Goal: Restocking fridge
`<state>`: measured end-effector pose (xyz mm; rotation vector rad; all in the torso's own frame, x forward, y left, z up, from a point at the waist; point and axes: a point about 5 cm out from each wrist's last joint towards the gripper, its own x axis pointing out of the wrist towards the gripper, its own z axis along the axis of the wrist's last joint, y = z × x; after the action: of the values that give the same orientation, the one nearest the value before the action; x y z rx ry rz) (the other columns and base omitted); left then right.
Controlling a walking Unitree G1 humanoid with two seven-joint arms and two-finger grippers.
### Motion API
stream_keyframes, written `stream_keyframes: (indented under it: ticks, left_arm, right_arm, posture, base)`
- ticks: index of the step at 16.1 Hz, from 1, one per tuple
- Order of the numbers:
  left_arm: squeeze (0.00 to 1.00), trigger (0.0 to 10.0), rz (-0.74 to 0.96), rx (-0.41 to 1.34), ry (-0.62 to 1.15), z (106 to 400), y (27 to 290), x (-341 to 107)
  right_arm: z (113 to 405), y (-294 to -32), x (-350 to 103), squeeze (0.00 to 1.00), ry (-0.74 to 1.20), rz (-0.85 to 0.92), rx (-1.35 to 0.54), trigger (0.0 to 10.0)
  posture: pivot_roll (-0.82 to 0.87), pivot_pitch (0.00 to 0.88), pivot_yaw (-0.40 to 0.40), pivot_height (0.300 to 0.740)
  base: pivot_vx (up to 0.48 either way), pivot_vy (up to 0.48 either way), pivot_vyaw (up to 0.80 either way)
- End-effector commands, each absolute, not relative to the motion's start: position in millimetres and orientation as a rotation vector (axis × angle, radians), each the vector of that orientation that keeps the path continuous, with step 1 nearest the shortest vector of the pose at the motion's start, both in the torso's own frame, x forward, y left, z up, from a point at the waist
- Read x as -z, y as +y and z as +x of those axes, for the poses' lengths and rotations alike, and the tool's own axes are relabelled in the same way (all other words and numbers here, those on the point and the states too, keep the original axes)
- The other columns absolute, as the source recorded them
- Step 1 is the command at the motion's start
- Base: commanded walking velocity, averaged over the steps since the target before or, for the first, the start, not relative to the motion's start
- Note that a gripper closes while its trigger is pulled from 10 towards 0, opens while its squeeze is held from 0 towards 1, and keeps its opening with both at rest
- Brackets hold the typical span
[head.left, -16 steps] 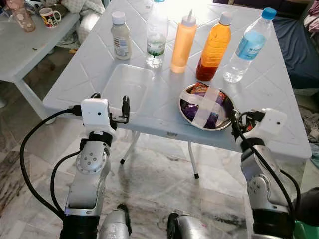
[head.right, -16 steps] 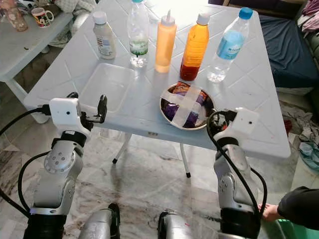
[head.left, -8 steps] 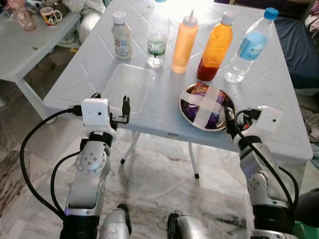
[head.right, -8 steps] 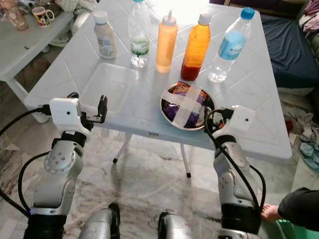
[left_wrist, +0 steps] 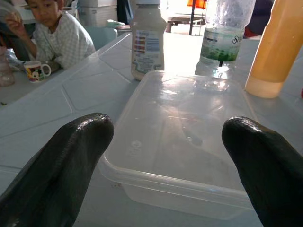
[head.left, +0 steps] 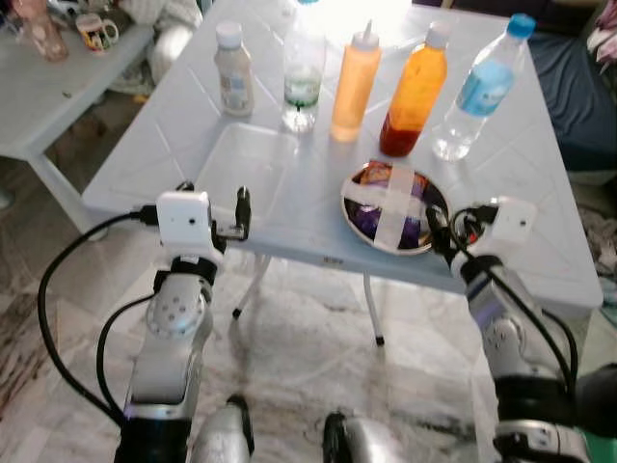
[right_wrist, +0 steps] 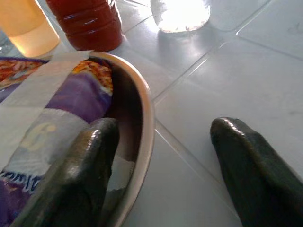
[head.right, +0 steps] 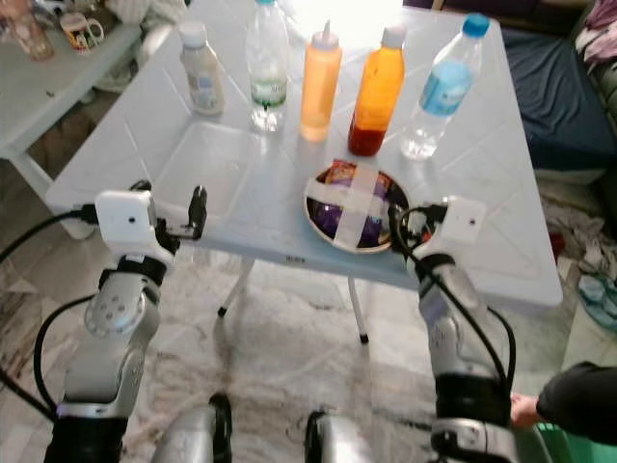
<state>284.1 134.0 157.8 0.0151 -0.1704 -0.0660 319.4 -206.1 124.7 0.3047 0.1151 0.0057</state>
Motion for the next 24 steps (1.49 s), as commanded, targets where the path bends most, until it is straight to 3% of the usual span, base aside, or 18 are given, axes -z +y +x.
stream_keyframes:
  ticks: [1,2,3,7,15,24]
  left_arm:
    - [0.00,10.0,0.021,0.064,-0.170,281.4,135.4,-158.7]
    - [0.00,10.0,0.022,0.064,-0.169,280.8,135.4,-158.6]
    - [0.00,10.0,0.022,0.065,-0.168,280.6,135.4,-158.6]
    - [0.00,10.0,0.026,0.069,-0.168,280.4,136.0,-159.2]
    - [0.00,10.0,0.026,0.073,-0.162,280.3,134.8,-158.4]
    - [0.00,10.0,0.016,0.070,-0.166,280.8,131.6,-158.2]
  right_arm:
    - [320.1,-207.5,-115.4,0.00,0.168,0.337,-0.021,6.7]
    - [322.1,-206.4,-113.0,0.00,0.198,0.359,-0.050,4.7]
    - [322.5,-205.2,-111.4,0.00,0.218,0.375,-0.065,0.0]
    - [322.3,-203.0,-100.2,0.00,0.350,0.445,-0.119,0.0]
    - [324.0,-199.7,-100.5,0.00,0.394,0.565,-0.081,0.0]
    - [319.9,-186.5,-106.9,0.00,0.400,0.579,-0.005,0.0]
  posture:
    - [0.11,0.206,-0.038,0.740]
    - [0.11,0.208,-0.037,0.740]
    - [0.11,0.208,-0.036,0.740]
    - [0.12,0.210,-0.032,0.740]
    - [0.11,0.215,-0.033,0.740]
    - [0.10,0.213,-0.044,0.740]
  base:
    - [0.000,0.000,0.00]
    - [0.000,0.000,0.00]
    - [0.000,0.000,0.00]
    - [0.000,0.000,0.00]
    - [0.000,0.000,0.00]
    - [0.000,0.000,0.00]
